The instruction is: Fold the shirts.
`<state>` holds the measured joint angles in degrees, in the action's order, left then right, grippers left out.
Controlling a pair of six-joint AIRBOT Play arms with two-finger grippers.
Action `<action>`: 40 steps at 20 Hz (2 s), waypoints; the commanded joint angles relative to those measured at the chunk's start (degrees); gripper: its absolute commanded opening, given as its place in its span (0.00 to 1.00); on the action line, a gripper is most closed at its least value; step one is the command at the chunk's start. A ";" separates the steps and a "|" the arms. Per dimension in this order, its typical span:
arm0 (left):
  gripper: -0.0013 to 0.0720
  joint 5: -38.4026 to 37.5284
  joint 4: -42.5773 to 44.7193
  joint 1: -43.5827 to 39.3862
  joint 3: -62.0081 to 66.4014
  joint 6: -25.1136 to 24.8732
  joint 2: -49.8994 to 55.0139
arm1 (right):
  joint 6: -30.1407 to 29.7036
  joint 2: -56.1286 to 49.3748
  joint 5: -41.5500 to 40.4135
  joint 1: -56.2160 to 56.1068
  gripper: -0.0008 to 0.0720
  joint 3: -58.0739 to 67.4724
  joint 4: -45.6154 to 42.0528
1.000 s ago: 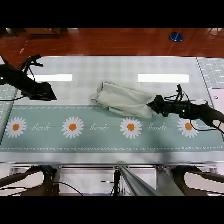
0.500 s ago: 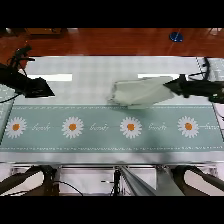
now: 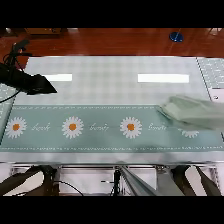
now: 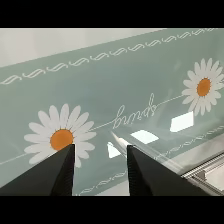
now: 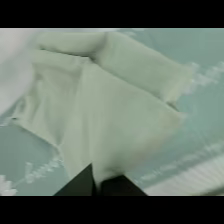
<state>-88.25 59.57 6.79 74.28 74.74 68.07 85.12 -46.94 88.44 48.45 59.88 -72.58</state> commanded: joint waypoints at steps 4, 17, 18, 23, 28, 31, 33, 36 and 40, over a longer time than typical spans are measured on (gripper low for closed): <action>0.55 1.70 -0.72 -0.04 -0.02 -2.32 -0.07 | 3.87 2.75 13.00 12.39 0.04 0.20 -27.82; 0.55 2.95 -1.81 -0.02 -0.02 -3.76 -0.07 | 5.62 11.45 3.28 39.87 0.05 -22.77 -41.70; 0.55 2.95 -1.81 -0.02 -0.02 -3.72 -0.07 | 6.62 11.52 1.03 41.07 0.05 -24.57 -42.86; 0.55 4.57 -1.79 -0.02 -0.02 -3.56 -0.04 | 5.27 11.37 -8.90 42.69 0.12 -27.87 -51.87; 0.55 6.25 -1.79 -0.02 -0.02 -0.48 -0.04 | 10.12 8.59 -18.86 42.69 0.66 -27.78 -59.10; 0.55 7.61 -1.81 -0.02 0.00 1.25 -0.04 | 13.66 5.64 -24.00 42.56 0.66 -26.80 -57.81; 0.55 7.69 -1.81 -0.02 -0.02 1.22 -0.04 | 14.40 3.26 -31.82 41.81 0.66 -20.94 -48.43; 0.70 8.35 -1.81 -0.04 -0.02 -0.37 0.35 | 4.74 -4.52 -44.22 32.63 0.63 -1.95 -22.23; 0.94 23.58 -2.21 -1.44 -0.02 -3.61 1.68 | -2.58 -24.76 -32.83 2.45 0.63 27.91 -4.90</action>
<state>-75.09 57.67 6.26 74.28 72.93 69.04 88.40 -60.12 51.55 68.16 69.95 -94.06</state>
